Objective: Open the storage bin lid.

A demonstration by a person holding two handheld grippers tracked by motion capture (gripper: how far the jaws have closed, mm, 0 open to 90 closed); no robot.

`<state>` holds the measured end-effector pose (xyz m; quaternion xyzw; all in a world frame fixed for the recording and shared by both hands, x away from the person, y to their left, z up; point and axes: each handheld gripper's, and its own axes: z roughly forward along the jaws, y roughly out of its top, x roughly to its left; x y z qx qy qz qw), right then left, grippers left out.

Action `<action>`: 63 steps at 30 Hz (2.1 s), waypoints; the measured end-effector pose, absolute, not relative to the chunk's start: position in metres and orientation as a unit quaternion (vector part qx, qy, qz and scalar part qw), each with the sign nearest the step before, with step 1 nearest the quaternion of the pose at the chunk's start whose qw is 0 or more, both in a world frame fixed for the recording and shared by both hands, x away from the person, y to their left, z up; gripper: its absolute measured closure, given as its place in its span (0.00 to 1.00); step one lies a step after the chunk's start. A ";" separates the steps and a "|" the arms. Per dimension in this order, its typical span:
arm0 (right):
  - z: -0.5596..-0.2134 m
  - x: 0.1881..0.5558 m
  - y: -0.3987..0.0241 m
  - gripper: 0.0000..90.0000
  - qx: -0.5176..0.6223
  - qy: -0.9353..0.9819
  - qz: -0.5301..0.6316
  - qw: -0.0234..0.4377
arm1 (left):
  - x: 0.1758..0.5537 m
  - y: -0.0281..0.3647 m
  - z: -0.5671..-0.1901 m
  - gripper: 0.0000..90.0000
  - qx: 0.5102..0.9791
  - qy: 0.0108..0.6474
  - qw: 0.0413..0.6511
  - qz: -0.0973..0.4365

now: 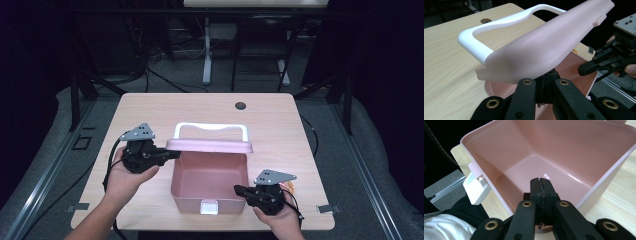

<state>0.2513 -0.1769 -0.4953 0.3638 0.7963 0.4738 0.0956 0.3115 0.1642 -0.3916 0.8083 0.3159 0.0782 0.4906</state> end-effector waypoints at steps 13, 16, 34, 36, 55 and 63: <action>-0.496 0.252 -0.178 1.00 0.364 0.795 0.477 0.092 | 0.316 0.164 -0.388 1.00 0.808 0.318 0.490 0.079; -0.496 0.253 -0.178 1.00 0.364 0.795 0.477 0.093 | 0.317 0.164 -0.388 1.00 0.806 0.319 0.492 0.081; -0.497 0.253 -0.180 1.00 0.368 0.790 0.482 0.093 | 0.326 0.163 -0.380 1.00 0.801 0.325 0.496 0.085; -0.497 0.253 -0.180 1.00 0.368 0.790 0.482 0.093 | 0.328 0.163 -0.380 1.00 0.799 0.327 0.498 0.087; -0.498 0.253 -0.181 1.00 0.367 0.788 0.485 0.092 | 0.341 0.161 -0.375 1.00 0.796 0.333 0.497 0.095; -0.498 0.253 -0.181 1.00 0.366 0.788 0.486 0.091 | 0.345 0.160 -0.373 1.00 0.795 0.337 0.495 0.098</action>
